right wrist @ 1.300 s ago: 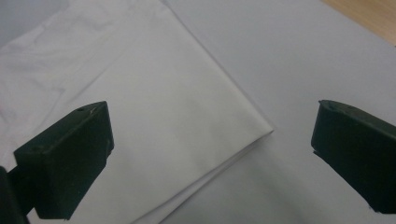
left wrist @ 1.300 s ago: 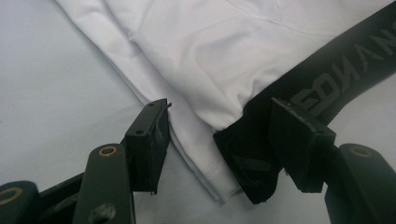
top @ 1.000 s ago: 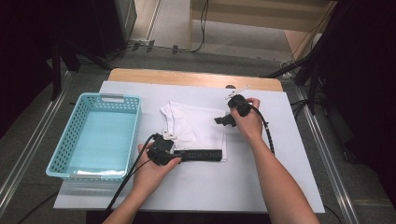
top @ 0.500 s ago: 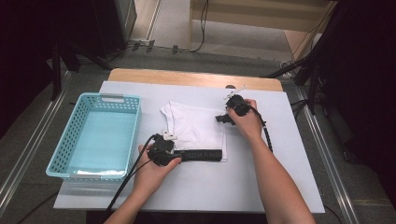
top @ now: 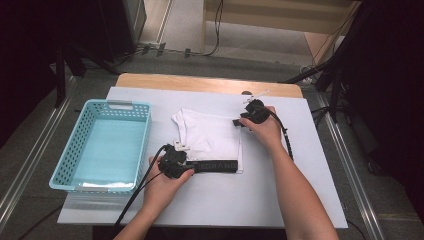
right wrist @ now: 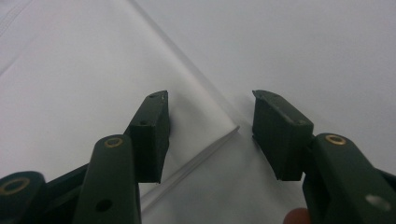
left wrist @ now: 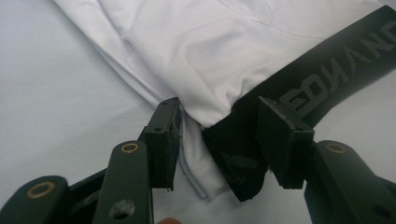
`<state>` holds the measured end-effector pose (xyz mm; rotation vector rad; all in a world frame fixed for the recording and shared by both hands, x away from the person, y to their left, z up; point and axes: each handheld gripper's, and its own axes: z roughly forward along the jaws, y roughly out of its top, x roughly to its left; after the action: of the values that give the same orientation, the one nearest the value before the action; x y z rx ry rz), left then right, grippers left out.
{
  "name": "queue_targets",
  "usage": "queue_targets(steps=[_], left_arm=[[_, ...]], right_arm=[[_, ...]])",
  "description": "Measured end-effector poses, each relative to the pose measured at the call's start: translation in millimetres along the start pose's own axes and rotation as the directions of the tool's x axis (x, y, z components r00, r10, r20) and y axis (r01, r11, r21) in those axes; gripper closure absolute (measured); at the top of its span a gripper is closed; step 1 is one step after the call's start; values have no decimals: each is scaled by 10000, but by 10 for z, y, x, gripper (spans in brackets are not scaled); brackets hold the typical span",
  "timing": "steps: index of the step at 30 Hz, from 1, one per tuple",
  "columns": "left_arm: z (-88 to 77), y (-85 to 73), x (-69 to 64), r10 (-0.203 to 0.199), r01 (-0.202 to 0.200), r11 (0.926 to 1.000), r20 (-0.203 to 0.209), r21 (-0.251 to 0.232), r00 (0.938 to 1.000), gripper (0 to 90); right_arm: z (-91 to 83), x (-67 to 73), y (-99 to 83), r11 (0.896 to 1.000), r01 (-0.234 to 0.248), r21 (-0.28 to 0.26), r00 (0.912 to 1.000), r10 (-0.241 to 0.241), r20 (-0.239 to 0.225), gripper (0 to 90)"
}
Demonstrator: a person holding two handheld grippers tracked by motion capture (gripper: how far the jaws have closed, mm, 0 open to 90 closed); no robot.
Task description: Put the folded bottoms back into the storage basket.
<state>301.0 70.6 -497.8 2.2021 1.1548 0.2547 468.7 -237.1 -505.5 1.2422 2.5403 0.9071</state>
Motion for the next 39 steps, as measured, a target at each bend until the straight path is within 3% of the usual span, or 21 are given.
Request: queue_targets(steps=[8,11,13,15,21,28,31,32,35,39], left_arm=[[3,-4,14,-66,67,10000,242,-36,9997,584],[3,-8,15,-53,55,10000,332,-63,9994,598],[3,-8,17,-94,96,10000,661,-20,9978,677],[3,-9,2,83,-81,10000,619,-37,9980,709],[5,-31,9,120,-105,9997,755,-205,9971,734],[0,-46,6,135,-105,9992,808,-379,9966,773],[-12,-36,-23,361,-336,9986,612,-408,9975,790],[-15,-29,-30,378,-352,9984,610,-436,9974,793],[-52,-9,-15,305,-258,9981,857,-554,9959,797],[-182,42,-7,271,-167,9951,1073,-974,9939,799]], right_arm=[[7,35,6,9999,-153,-5,9997,153,-171,559],[5,26,-3,9996,-270,-55,9989,268,-381,622],[3,25,-12,9988,-476,-62,9974,472,-543,661],[5,24,-20,9985,-540,-102,9965,532,-652,686],[19,13,-39,9960,-889,-118,9884,868,-1250,792],[13,37,-18,9952,-981,-29,9887,972,-1145,824],[-3,55,-6,9960,-892,-46,9916,883,-947,828],[-15,66,3,9944,-1056,-31,9903,1048,-910,829],[-98,75,49,9867,-1606,-250,9821,1572,-1043,830],[-235,135,128,9874,-1476,-578,9832,1402,-1169,831]])
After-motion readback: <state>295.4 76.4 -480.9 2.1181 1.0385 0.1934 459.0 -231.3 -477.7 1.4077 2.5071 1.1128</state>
